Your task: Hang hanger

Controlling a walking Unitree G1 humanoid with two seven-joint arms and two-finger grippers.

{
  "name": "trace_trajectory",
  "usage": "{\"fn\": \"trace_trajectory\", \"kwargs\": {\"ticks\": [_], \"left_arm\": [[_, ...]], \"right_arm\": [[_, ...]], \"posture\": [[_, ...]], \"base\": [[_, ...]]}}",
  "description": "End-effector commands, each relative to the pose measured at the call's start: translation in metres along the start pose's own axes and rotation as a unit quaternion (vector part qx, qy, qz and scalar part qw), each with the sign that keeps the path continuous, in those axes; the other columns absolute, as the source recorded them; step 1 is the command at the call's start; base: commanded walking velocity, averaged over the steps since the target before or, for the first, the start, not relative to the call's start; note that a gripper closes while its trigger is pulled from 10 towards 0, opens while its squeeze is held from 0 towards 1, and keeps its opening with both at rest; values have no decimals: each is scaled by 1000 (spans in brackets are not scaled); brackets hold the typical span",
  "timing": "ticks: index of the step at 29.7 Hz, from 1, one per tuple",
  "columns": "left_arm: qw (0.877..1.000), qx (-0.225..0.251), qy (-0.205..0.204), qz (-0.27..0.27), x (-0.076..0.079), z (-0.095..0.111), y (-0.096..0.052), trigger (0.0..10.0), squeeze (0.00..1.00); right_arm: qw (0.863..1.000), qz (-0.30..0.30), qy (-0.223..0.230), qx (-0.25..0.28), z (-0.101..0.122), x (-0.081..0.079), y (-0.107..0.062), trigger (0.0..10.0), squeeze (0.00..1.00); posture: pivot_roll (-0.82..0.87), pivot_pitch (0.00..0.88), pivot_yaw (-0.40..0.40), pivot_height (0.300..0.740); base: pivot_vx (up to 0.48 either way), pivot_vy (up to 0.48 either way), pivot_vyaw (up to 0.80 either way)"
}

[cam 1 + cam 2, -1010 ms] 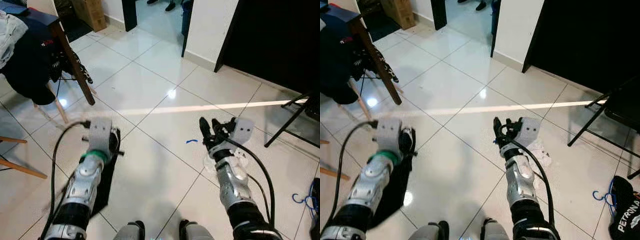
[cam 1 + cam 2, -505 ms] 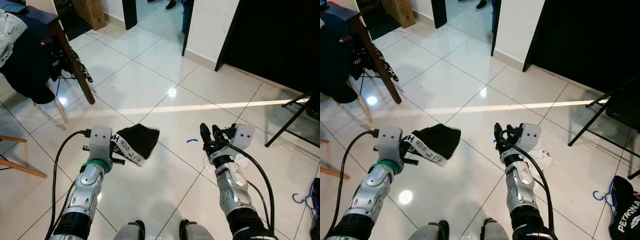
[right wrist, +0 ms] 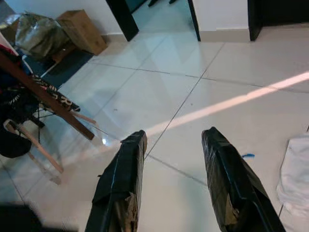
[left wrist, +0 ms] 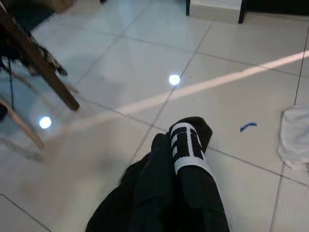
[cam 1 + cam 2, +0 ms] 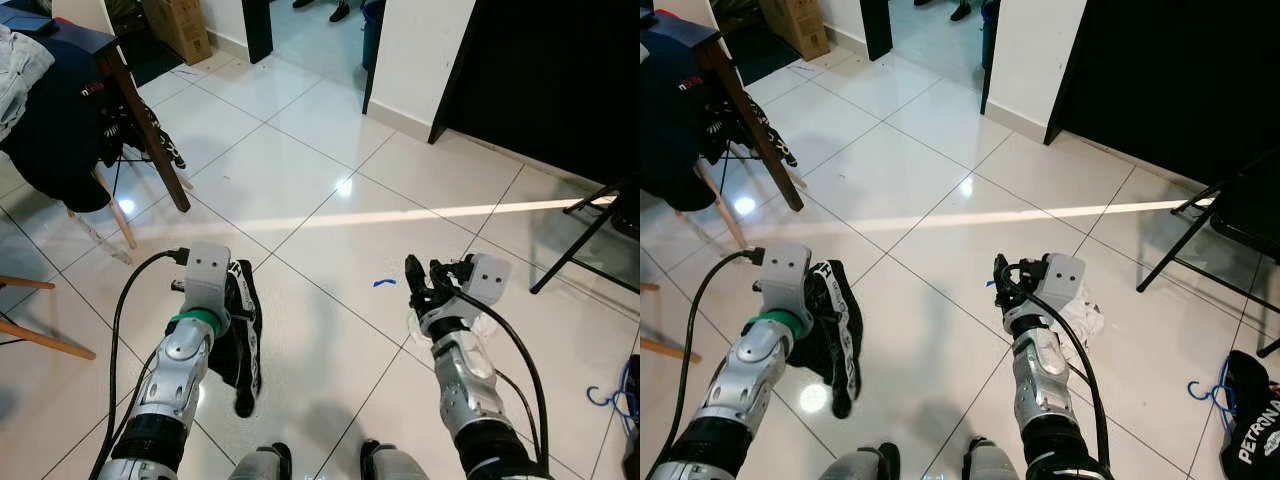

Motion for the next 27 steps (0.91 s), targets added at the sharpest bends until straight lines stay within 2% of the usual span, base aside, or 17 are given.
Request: {"fn": "trace_trajectory", "kwargs": {"ticks": [1, 4, 5, 10, 12, 13, 16, 18, 20, 21, 25, 27], "left_arm": [[1000, 1, 19, -3, -1, 3, 0, 10000, 0], [1000, 5, 24, -5, -1, 8, 0, 10000, 0], [999, 12, 33, -11, 2, 16, 1, 10000, 0], [999, 17, 28, -13, 3, 19, 2, 10000, 0], [1000, 16, 20, -12, 4, 15, 2, 10000, 0], [1000, -10, -26, 7, 2, -9, 0, 10000, 0], [999, -19, -41, 15, 1, -17, -1, 10000, 0], [997, -32, -57, 40, -8, -29, -6, 10000, 0], [997, -32, -57, 40, -8, -29, -6, 10000, 0], [995, -30, -73, 59, -23, -34, -11, 10000, 0], [994, -28, -81, 62, -28, -35, -14, 10000, 0], [995, -10, -76, 70, -30, -28, -15, 10000, 0]], "right_arm": [[1000, -15, 4, -23, -12, 4, -3, 10000, 0], [999, -23, 5, -29, -15, 5, -3, 10000, 0], [999, -33, 9, -36, -18, 5, 0, 10000, 0], [999, -39, 14, -35, -18, 5, 2, 10000, 0], [998, -38, 28, -30, -16, 2, 5, 10000, 0], [999, -21, 41, -17, -13, -8, 7, 10000, 0], [999, -12, 38, -12, -11, -11, 7, 10000, 0], [999, 0, 31, 20, 0, -14, 6, 10000, 0], [999, 0, 31, 20, 0, -14, 6, 10000, 0], [999, 8, 15, 42, 7, -12, 3, 10000, 0], [999, 5, 2, 43, 7, -8, 1, 10000, 0], [999, 5, 3, 45, 8, -8, -1, 10000, 0]], "posture": [[78, 66, 106, 740], [91, 66, 107, 740], [117, 61, 106, 740], [111, 59, 99, 740], [74, 59, 78, 740], [47, 63, 56, 740], [47, 63, 56, 740], [41, 65, 57, 740], [41, 65, 57, 740], [21, 66, 80, 740], [15, 60, 73, 740], [28, 51, 45, 740]], "base": [[0, 0, 0], [0, 0, 0], [0, 0, 0], [0, 0, 0], [0, 0, 0], [0, 0, 0], [0, 0, 0], [0, 0, 0], [0, 0, 0], [0, 0, 0], [0, 0, 0], [0, 0, 0]]}}
Point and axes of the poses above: a point about 5 cm out from each wrist's last joint towards the gripper, its own y axis pointing out of the wrist towards the gripper, its own z axis along the axis of the wrist's last joint, x = y × z, the point moved 6 cm from there along y, pointing out of the wrist towards the gripper, and after that the axes turned 5 degrees about y, right-handed, at the moved point
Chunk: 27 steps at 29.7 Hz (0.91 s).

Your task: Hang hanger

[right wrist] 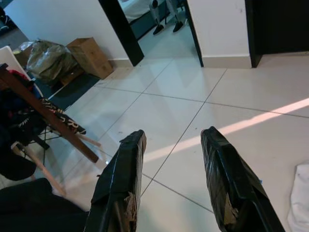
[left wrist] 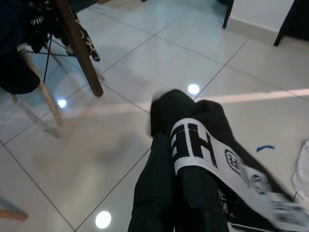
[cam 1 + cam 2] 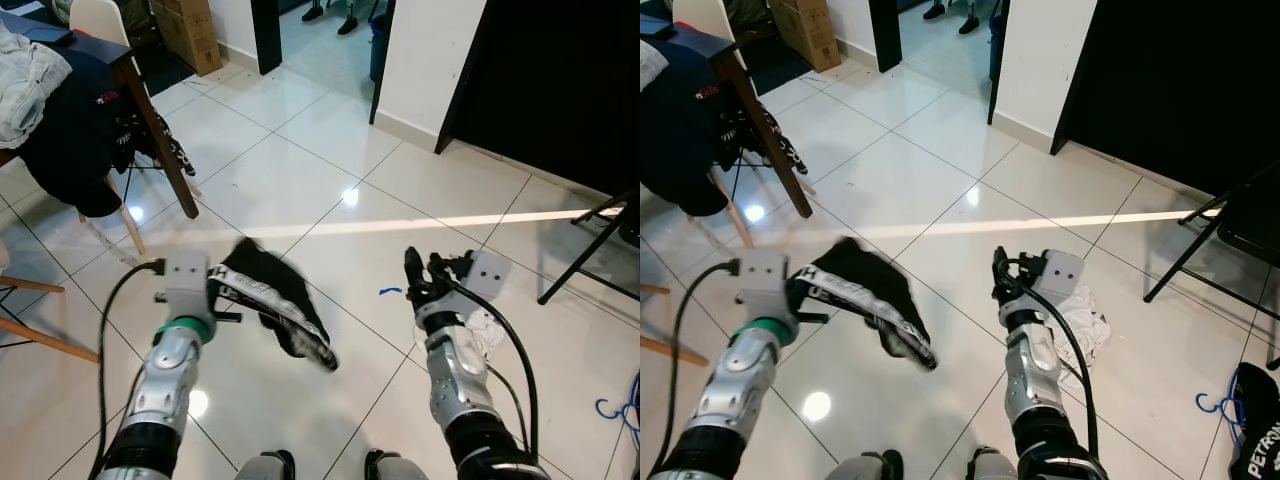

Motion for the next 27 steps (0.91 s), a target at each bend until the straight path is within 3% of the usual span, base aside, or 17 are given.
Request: {"fn": "trace_trajectory", "kwargs": {"ticks": [1, 17, 20, 23, 24, 25, 27], "left_arm": [[1000, 8, -1, 3, 0, 1, -3, 10000, 0], [998, 44, 37, 9, 0, 18, -1, 10000, 0], [995, 76, 51, 37, -8, 31, -2, 10000, 0], [984, 147, 63, 80, -23, 61, -10, 10000, 0], [984, 147, 63, 80, -23, 61, -10, 10000, 0], [974, 190, 75, 93, -28, 81, -15, 10000, 0], [971, 205, 76, 97, -29, 88, -17, 10000, 0]], "right_arm": [[1000, 0, 0, -6, -5, 0, -4, 10000, 0], [999, 35, -12, -8, -2, -16, 4, 10000, 0], [999, 50, -9, -8, -2, -22, 4, 10000, 0], [998, 61, -5, -8, -2, -28, 3, 10000, 0], [998, 61, -5, -8, -2, -28, 3, 10000, 0], [998, 70, -2, -6, -2, -31, 4, 10000, 0], [997, 75, 0, -5, -1, -33, 5, 10000, 0]], "posture": [[28, 51, 45, 740], [30, 48, 36, 740], [39, 53, 30, 740], [36, 50, 24, 740], [36, 50, 24, 740], [45, 52, 16, 740], [45, 52, 16, 740]], "base": [[0, 0, 0], [0, 0, 0], [0, 0, 0], [0, 0, 0], [0, 0, 0], [0, 0, 0], [0, 0, 0]]}}
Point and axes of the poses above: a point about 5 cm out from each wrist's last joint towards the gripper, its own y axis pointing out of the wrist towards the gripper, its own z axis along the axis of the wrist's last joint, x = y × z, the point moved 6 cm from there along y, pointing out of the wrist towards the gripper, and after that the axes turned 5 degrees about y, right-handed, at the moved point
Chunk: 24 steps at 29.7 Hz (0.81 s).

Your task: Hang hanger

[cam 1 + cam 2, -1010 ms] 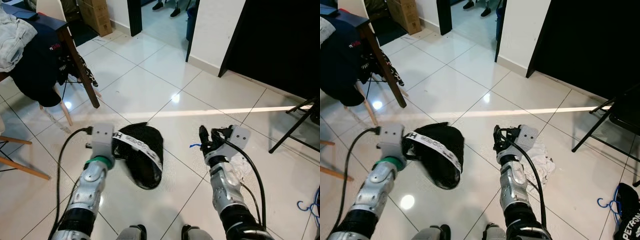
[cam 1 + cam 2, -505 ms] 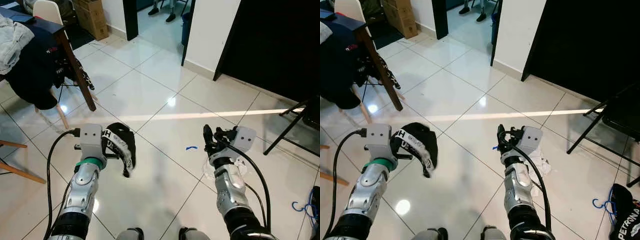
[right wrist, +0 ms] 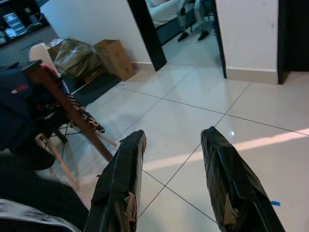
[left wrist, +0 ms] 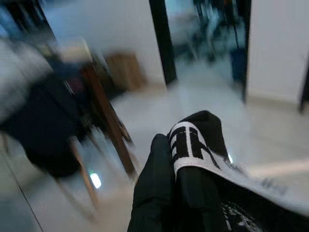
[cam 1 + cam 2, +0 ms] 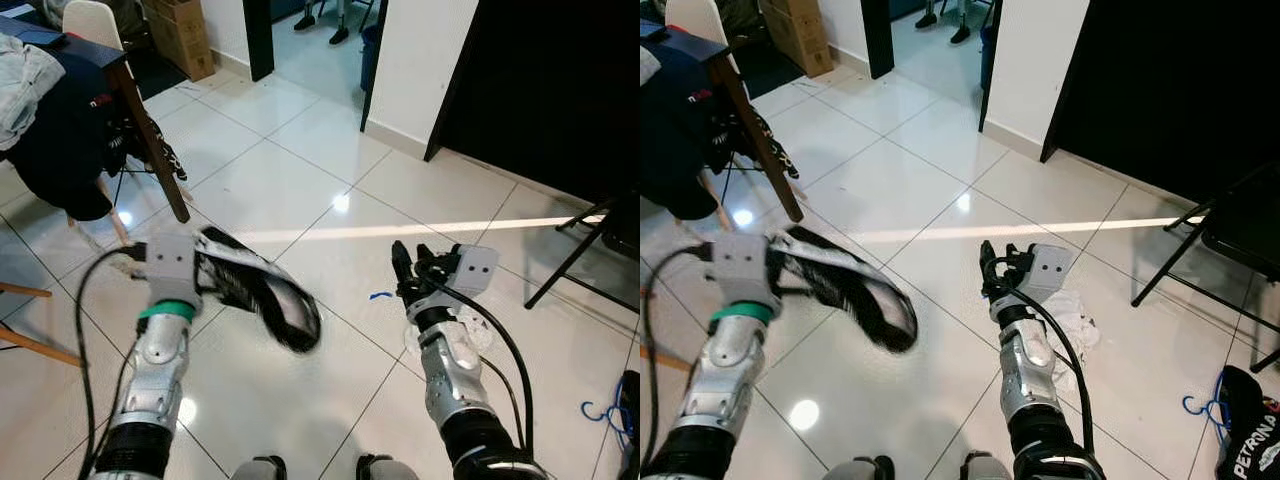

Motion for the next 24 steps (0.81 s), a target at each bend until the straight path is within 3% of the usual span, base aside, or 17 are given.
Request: {"fn": "trace_trajectory", "kwargs": {"ticks": [1, 9, 19, 24], "left_arm": [[1000, 21, 1, 10, -4, 9, -1, 10000, 0], [998, 54, 8, 3, 1, 26, -1, 10000, 0], [997, 77, 28, -12, 11, 35, -5, 10000, 0], [995, 98, 28, 2, 7, 44, -8, 10000, 0]], "right_arm": [[1000, 15, 8, 1, 0, -6, 1, 10000, 0], [997, 69, 26, 5, 4, -28, 4, 10000, 0], [996, 83, 36, 8, 5, -34, 4, 10000, 0], [995, 93, 40, 14, 7, -38, 2, 10000, 0]], "posture": [[45, 52, 13, 740], [42, 55, 5, 740], [45, 64, 2, 740], [49, 71, 3, 740]], "base": [[0, 0, 0], [0, 0, 0], [0, 0, 0], [0, 0, 0]]}}
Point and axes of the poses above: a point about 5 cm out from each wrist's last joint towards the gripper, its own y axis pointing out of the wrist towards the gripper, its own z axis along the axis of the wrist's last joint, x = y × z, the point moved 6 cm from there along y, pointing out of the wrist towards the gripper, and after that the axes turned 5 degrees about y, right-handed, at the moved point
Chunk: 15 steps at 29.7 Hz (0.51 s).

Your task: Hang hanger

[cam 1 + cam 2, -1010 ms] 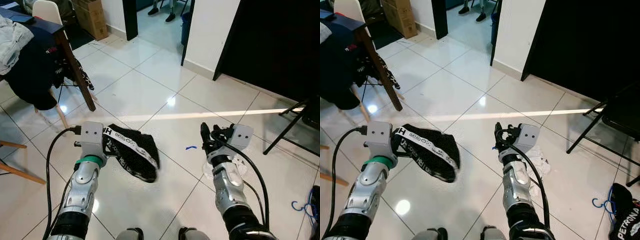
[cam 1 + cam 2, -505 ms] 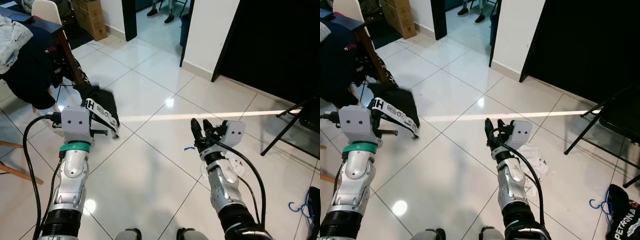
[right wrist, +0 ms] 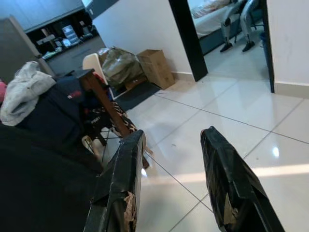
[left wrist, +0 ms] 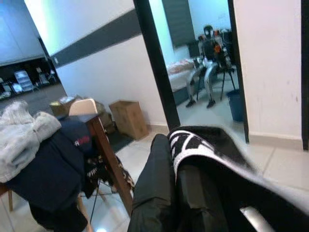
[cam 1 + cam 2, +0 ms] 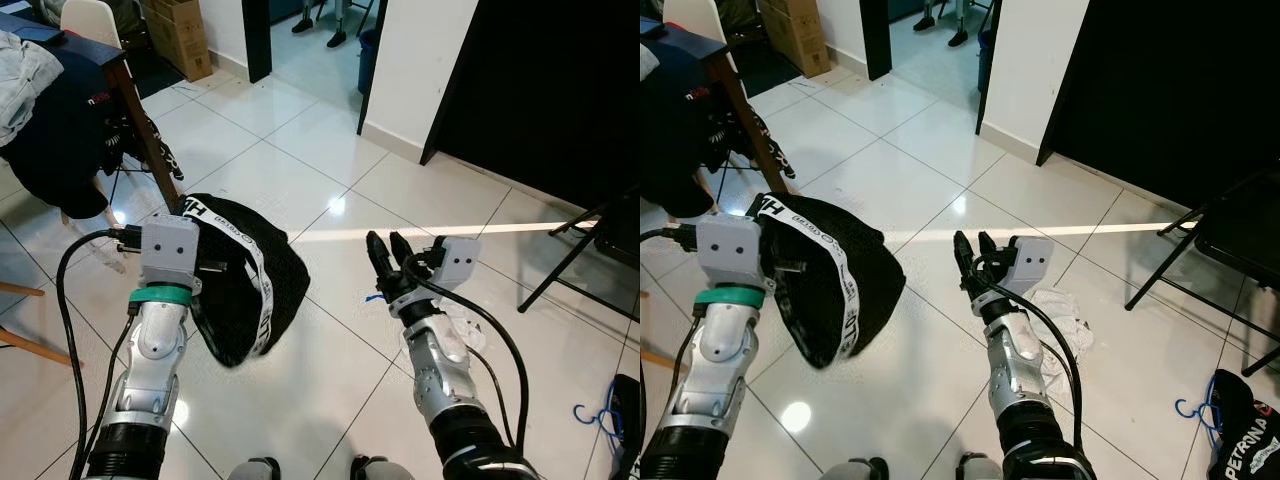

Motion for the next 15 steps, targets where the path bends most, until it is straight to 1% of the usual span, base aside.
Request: {"fn": "trace_trajectory", "kwargs": {"ticks": [1, 4, 8, 12, 15], "left_arm": [[1000, 9, 5, 7, -2, 4, -3, 10000, 0], [1000, 9, -1, 3, 0, 4, -3, 10000, 0], [999, -10, -33, -25, 11, -3, -5, 10000, 0], [999, -13, -35, -27, 12, -4, -4, 10000, 0], [999, -13, -29, -28, 13, -4, -3, 10000, 0]], "right_arm": [[1000, 1, 8, 0, -2, 0, -4, 10000, 0], [1000, 4, 8, 6, 0, 0, -4, 10000, 0], [1000, -2, 1, 19, 6, 1, -3, 10000, 0], [1000, -4, -5, 22, 8, 1, -2, 10000, 0], [1000, -9, -10, 22, 10, 3, -1, 10000, 0]], "posture": [[49, 71, 3, 740], [59, 74, 0, 740], [46, 73, 4, 740], [39, 73, 6, 740], [34, 75, 7, 740]], "base": [[0, 0, 0], [0, 0, 0], [0, 0, 0], [0, 0, 0], [0, 0, 0]]}}
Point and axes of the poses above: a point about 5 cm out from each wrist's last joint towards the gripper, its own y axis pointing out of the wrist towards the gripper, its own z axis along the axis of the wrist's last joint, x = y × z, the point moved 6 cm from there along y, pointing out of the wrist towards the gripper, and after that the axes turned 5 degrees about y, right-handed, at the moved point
